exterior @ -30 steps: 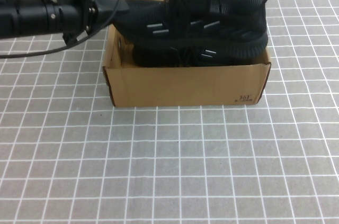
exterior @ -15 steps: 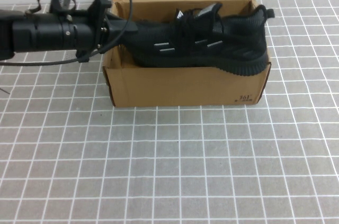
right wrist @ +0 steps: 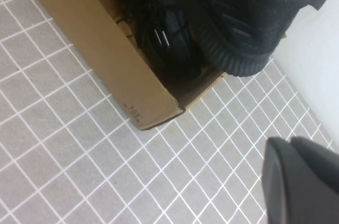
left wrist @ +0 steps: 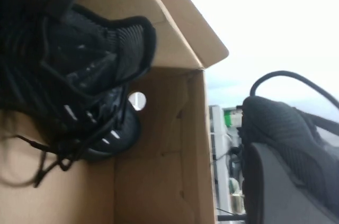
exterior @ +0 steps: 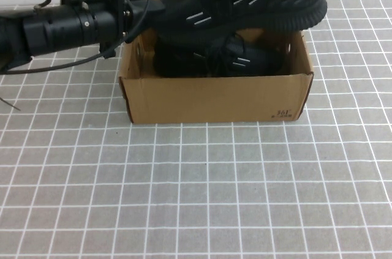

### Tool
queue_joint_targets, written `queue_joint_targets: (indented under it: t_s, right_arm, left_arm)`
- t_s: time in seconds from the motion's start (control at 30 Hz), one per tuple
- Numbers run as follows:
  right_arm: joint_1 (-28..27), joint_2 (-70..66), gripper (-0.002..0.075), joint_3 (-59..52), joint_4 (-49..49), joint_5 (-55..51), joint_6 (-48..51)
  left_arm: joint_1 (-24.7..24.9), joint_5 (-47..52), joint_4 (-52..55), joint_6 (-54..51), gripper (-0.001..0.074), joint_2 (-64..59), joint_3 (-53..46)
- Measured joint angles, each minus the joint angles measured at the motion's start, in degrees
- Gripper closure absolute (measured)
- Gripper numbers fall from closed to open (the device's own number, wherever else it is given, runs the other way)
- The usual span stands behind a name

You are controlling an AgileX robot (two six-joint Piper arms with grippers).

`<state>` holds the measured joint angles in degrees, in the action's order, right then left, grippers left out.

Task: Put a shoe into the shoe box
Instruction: Place the shoe in the shoe box

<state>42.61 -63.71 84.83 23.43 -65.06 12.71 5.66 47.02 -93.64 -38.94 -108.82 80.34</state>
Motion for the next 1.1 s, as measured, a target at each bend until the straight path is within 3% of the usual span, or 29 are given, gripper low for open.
queue_joint_targets:
  t_s: [0.53, 1.1]
  right_arm:
    - [0.0, 0.0, 0.0742, 0.0, 0.0, -0.7, 0.0]
    - [0.0, 0.0, 0.0742, 0.0, 0.0, 0.41, 0.0]
  left_arm:
    - [-1.99, -2.87, 9.73, 2.98, 0.0626, 0.0, 0.0]
    - [1.73, -6.32, 12.03, 4.99, 0.0626, 0.0, 0.0]
